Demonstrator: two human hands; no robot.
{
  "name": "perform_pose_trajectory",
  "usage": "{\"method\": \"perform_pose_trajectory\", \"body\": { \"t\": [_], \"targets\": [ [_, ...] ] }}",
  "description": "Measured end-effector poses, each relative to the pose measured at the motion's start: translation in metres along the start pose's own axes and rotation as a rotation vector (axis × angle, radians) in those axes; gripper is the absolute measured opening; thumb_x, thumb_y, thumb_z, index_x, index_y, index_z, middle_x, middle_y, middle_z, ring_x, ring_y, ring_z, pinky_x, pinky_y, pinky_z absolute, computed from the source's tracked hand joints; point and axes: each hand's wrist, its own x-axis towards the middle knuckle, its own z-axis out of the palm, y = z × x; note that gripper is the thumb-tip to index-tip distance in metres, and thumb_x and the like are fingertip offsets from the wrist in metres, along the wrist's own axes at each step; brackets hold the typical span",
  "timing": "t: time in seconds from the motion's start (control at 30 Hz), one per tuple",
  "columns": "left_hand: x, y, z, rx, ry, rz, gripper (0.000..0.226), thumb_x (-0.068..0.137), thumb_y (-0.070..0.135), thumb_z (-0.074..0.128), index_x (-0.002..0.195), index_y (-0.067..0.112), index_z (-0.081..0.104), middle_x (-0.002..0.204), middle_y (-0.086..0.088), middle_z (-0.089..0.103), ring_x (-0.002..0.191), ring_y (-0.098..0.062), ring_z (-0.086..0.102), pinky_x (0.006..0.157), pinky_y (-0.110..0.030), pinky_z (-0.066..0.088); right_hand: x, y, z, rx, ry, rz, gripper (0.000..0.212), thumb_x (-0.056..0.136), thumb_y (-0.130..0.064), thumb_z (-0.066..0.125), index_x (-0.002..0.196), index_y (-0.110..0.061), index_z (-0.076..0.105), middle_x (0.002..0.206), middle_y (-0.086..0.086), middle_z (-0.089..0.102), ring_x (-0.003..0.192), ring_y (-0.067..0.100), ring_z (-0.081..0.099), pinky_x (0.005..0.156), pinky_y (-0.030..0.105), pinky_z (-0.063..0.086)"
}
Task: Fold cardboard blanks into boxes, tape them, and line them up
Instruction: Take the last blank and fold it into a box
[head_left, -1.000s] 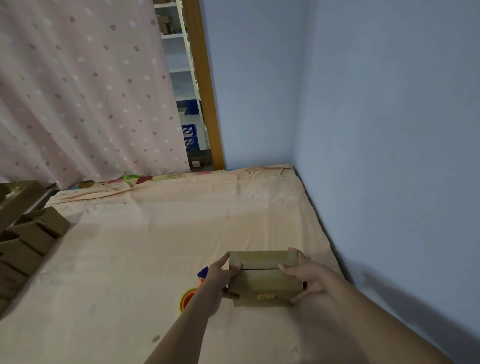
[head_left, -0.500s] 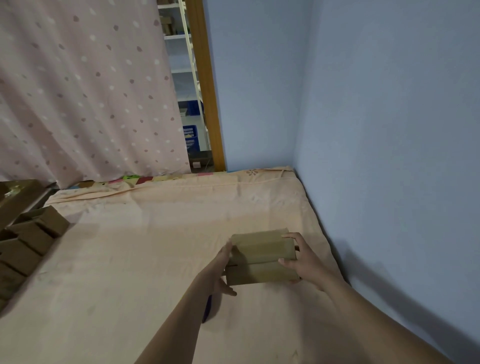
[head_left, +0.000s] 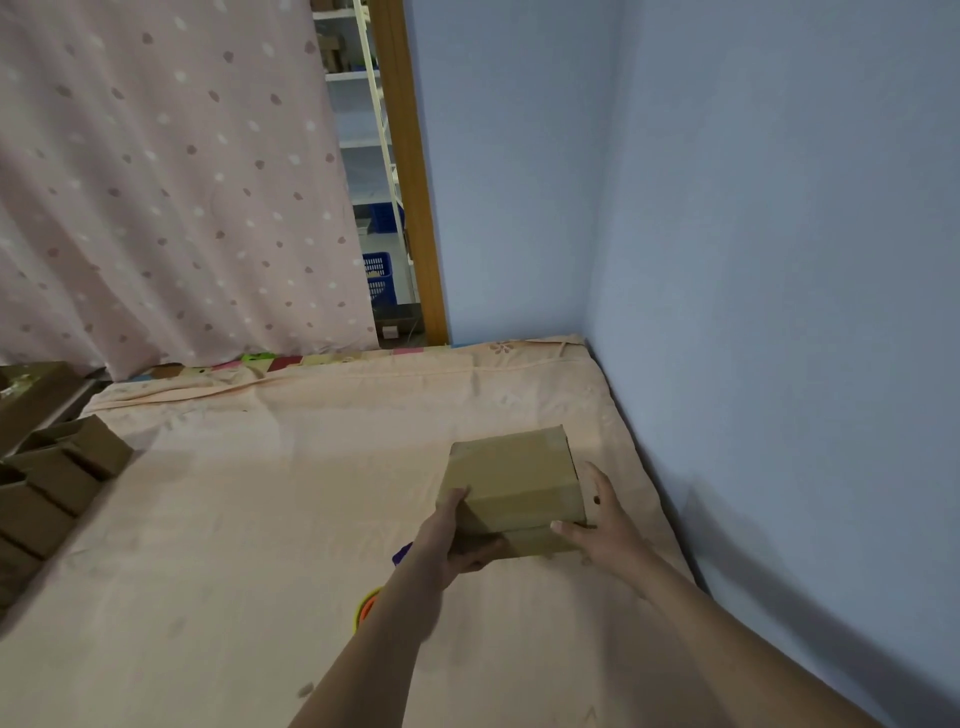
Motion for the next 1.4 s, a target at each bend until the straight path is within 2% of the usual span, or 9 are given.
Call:
{"method": "perform_pose_trajectory", "body": {
  "t": [0.1,0.23,0.37,0.47,0.73,0.9,1.13,1.27,1.4],
  "targets": [
    [0.0,-0.001,0.001,0.004,0.008,0.06,0.059,0.089,0.038,0.07,0.128,0.009,0.036,0.116,-0.016,0.045,0.103,-0.046,0.056,0.072,-0.05,0.061,0.004,0.001,-0.001,0.362,-0.06,0.302,0.108,0.07,-0.046,0.087,0.15,-0.049,0.016,0.15,0.005,0.038,0.11,0.031,0.067,0.087,0.05,0.059],
    [-0.002,-0.005,0.002,0.047,-0.005,0.158,0.052,0.092,0.036,0.068,0.124,0.008,0.04,0.116,-0.015,0.047,0.112,-0.045,0.055,0.059,-0.043,0.06,0.007,-0.001,-0.009,0.551,-0.209,0.39,0.112,0.061,-0.048,0.091,0.152,-0.024,0.031,0.139,0.025,0.051,0.1,0.045,0.07,0.094,0.055,0.055],
    [-0.003,-0.008,-0.003,0.126,-0.04,0.248,0.048,0.094,0.035,0.065,0.125,0.006,0.042,0.118,-0.01,0.05,0.112,-0.038,0.056,0.061,-0.04,0.061,0.007,-0.008,-0.019,0.659,-0.353,0.488,0.085,0.075,-0.064,0.071,0.141,-0.016,0.048,0.136,0.028,0.055,0.114,0.05,0.063,0.095,0.056,0.053],
    [0.002,-0.011,-0.005,0.201,-0.092,0.329,0.055,0.095,0.037,0.063,0.137,0.007,0.044,0.125,-0.009,0.056,0.113,-0.03,0.058,0.073,-0.042,0.061,0.005,-0.012,-0.018,0.805,-0.29,0.483,0.062,0.084,-0.054,0.068,0.128,-0.011,0.058,0.127,0.028,0.063,0.114,0.047,0.063,0.099,0.059,0.051],
    [0.005,-0.011,-0.006,0.216,-0.156,0.398,0.054,0.093,0.038,0.066,0.139,0.017,0.047,0.129,-0.008,0.059,0.114,-0.028,0.061,0.078,-0.042,0.06,0.016,0.003,-0.007,0.704,-0.185,0.37,0.073,0.075,-0.034,0.085,0.136,-0.006,0.056,0.125,0.013,0.069,0.117,0.029,0.066,0.106,0.047,0.049],
    [0.008,-0.017,-0.021,0.233,-0.175,0.461,0.052,0.092,0.036,0.067,0.137,0.015,0.052,0.125,-0.006,0.066,0.112,-0.024,0.066,0.083,-0.04,0.06,0.001,-0.008,-0.008,0.487,-0.284,0.5,0.064,0.077,-0.049,0.082,0.125,-0.012,0.061,0.122,0.022,0.066,0.103,0.044,0.069,0.084,0.053,0.059],
    [0.012,-0.017,-0.028,0.376,-0.293,0.379,0.066,0.085,0.034,0.078,0.141,0.041,0.044,0.132,0.0,0.062,0.112,-0.024,0.067,0.088,-0.048,0.058,-0.004,0.004,-0.013,0.77,-0.262,0.484,0.05,0.084,-0.011,0.078,0.129,-0.001,0.059,0.121,0.02,0.069,0.115,0.036,0.066,0.103,0.056,0.049],
    [0.023,-0.009,-0.047,0.661,-0.362,0.261,0.103,0.073,0.028,0.088,0.138,0.067,0.018,0.137,0.009,0.057,0.119,-0.021,0.062,0.1,-0.053,0.049,0.0,0.024,-0.022,0.623,-0.311,0.419,0.069,0.078,0.001,0.08,0.14,-0.007,0.051,0.126,0.013,0.069,0.116,0.032,0.066,0.1,0.048,0.053],
    [0.019,-0.005,-0.054,0.7,-0.502,0.356,0.073,0.083,0.003,0.078,0.146,0.016,0.042,0.134,-0.015,0.059,0.126,-0.037,0.055,0.103,-0.056,0.047,0.005,0.044,-0.023,0.221,-0.365,0.33,0.123,0.059,-0.007,0.095,0.155,-0.035,0.025,0.139,0.003,0.056,0.123,0.025,0.06,0.1,0.041,0.054]
  ]
}}
